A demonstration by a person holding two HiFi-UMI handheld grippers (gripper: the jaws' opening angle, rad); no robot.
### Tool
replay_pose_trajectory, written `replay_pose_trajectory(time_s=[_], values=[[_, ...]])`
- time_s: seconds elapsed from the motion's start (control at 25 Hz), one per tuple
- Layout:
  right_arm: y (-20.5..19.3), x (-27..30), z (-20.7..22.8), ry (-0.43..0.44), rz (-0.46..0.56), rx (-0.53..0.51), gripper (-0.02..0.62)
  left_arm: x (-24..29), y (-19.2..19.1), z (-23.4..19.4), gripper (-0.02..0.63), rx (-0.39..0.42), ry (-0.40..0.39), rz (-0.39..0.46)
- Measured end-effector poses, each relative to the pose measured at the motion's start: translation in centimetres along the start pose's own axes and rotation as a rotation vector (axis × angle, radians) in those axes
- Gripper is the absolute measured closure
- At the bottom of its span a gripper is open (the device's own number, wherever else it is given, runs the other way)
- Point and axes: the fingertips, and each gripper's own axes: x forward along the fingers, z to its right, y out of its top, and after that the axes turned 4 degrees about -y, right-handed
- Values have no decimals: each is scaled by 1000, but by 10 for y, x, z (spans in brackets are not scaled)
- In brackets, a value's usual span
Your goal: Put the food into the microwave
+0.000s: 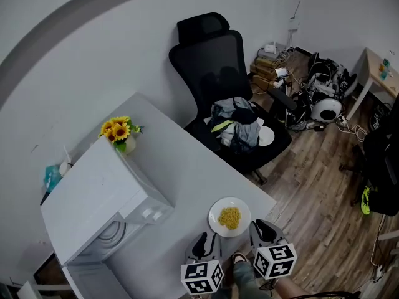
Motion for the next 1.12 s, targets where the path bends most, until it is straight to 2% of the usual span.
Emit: replay_pose_trajectory(time_s=[0.52, 1.12], values=[[-36, 55, 36, -24, -54, 53, 549, 56, -31, -42, 480, -62, 62, -50], [-52, 76, 45, -12, -101, 64, 549, 78, -40, -53, 480, -113, 88, -89]])
